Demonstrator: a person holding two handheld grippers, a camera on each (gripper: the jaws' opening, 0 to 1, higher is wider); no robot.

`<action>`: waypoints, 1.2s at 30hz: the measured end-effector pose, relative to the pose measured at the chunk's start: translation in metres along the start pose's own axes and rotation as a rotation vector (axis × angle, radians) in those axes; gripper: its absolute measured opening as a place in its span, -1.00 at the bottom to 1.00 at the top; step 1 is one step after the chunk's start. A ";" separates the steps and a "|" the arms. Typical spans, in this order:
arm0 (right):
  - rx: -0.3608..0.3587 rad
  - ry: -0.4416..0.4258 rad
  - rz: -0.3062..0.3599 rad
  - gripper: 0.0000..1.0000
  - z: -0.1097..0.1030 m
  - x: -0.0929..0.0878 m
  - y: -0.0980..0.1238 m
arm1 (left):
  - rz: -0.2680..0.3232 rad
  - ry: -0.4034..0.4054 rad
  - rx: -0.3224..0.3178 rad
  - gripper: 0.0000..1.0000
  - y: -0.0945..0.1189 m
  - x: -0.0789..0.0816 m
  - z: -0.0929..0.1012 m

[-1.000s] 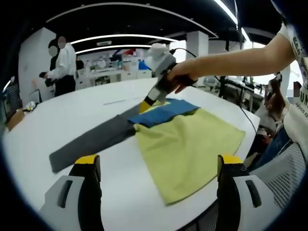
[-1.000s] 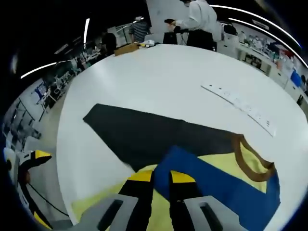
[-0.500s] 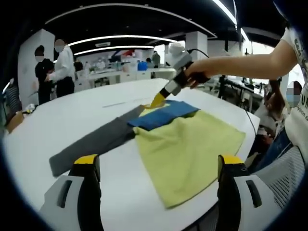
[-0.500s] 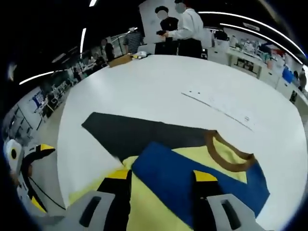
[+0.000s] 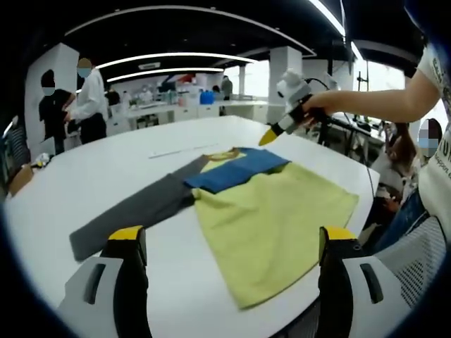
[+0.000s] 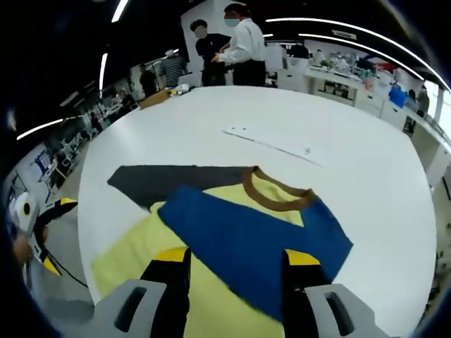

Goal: Fold the garment on the visible template until the final outline fits inside the template.

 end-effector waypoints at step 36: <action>-0.100 0.082 -0.114 -0.69 0.060 -0.091 0.015 | -0.031 -0.020 0.003 0.98 -0.004 0.005 0.001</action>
Point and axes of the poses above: the point that each gripper's makers call its tool centre point, and the gripper's own axes: y roughly backward along the fingers, z roughly to its right, x roughly out of its top, the point moved 8 cm from there along y, roughly backward along the fingers, and after that the axes turned 4 degrees about -x, right-handed, at the moved point
